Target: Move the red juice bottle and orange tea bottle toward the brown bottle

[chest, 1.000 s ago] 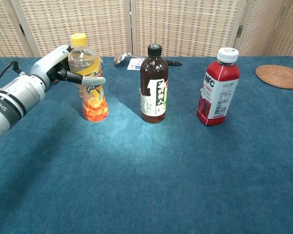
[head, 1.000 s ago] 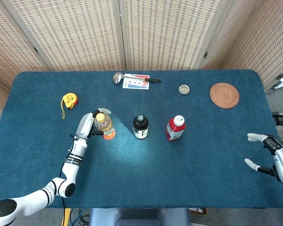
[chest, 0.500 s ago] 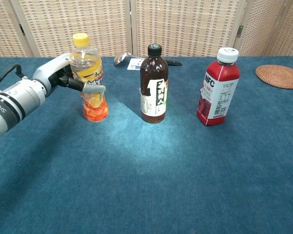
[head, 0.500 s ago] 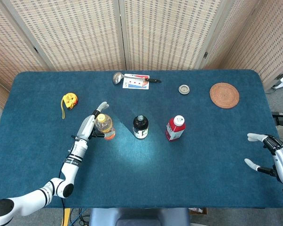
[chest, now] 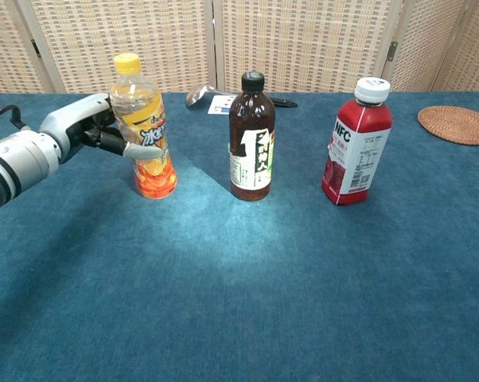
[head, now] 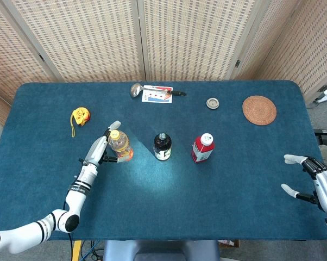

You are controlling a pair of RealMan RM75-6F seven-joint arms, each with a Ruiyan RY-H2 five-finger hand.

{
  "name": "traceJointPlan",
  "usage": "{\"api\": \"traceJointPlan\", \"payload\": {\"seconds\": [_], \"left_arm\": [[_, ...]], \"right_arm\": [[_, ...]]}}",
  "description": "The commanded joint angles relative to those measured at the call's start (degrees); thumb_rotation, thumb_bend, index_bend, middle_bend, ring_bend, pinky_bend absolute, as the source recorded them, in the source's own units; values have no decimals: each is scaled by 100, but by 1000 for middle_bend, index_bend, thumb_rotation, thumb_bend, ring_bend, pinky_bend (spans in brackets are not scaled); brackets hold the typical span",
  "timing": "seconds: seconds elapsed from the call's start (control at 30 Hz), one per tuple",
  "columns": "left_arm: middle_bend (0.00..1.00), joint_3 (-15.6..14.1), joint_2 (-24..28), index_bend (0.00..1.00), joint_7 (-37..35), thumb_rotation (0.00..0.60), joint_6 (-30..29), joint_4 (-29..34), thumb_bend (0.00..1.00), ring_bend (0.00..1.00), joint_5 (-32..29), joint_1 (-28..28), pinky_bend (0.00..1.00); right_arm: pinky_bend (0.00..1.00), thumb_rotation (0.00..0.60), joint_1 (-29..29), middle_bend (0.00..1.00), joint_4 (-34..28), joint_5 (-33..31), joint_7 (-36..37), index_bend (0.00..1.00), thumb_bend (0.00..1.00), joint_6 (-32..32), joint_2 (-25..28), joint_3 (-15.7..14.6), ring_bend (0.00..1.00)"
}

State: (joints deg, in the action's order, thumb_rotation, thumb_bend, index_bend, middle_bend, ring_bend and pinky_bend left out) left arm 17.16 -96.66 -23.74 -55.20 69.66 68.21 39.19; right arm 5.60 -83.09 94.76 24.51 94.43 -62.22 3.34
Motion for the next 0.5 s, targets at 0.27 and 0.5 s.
{"api": "traceJointPlan", "payload": {"seconds": [0.27, 0.5], "left_arm": [[0, -187, 701, 0, 659, 600, -204, 789, 22, 15, -230, -433, 281], [0, -525, 1048, 0, 1331, 600, -783, 902, 22, 14, 128, -774, 275]], "right_arm": [[499, 600, -13, 392, -47, -70, -132, 317, 117, -34, 32, 19, 325], [499, 600, -35, 392, -160, -208, -432, 317, 118, -132, 89, 42, 325]]}}
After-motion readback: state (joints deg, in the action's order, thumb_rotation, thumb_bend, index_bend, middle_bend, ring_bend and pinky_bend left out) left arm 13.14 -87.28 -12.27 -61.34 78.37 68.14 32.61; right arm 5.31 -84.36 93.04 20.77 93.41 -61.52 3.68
